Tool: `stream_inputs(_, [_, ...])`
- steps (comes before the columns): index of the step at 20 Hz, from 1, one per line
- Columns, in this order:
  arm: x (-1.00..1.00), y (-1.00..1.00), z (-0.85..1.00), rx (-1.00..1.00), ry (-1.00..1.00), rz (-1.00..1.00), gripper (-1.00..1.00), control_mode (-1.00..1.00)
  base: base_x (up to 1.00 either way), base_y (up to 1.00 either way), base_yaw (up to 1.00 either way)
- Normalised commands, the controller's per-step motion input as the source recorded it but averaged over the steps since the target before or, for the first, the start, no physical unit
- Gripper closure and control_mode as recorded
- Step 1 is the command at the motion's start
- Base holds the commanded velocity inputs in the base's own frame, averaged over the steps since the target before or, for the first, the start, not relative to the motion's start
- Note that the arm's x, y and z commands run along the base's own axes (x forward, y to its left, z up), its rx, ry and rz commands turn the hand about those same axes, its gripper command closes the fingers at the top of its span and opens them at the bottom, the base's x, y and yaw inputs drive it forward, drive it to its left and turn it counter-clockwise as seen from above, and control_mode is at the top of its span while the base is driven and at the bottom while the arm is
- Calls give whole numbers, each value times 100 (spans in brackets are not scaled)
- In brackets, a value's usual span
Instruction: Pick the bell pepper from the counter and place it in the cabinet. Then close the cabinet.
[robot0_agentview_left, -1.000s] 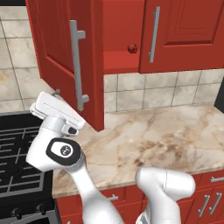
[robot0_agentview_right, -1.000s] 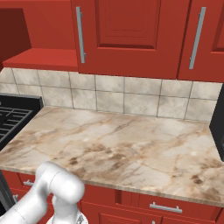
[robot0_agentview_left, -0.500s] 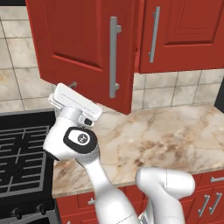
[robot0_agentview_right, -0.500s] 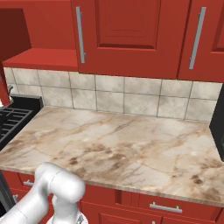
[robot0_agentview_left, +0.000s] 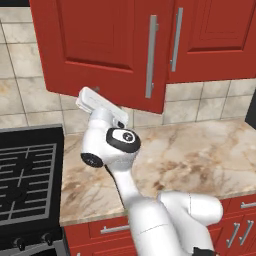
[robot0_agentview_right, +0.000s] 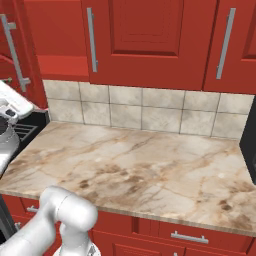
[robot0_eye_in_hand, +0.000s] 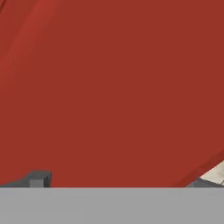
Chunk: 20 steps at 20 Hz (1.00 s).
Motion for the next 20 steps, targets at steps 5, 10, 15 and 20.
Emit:
stream_inputs(5, [100,-95,1,11,68,1,-100,-100,0,0,0])
stream_inputs(10, [100,-95,13,12,56,5,-100,-100,0,0,0])
stream_inputs(15, [100,-76,16,8,48,4,-100,-100,0,0,0])
stream_inputs(20, [73,-44,8,1,26,0,-100,-100,0,0,0])
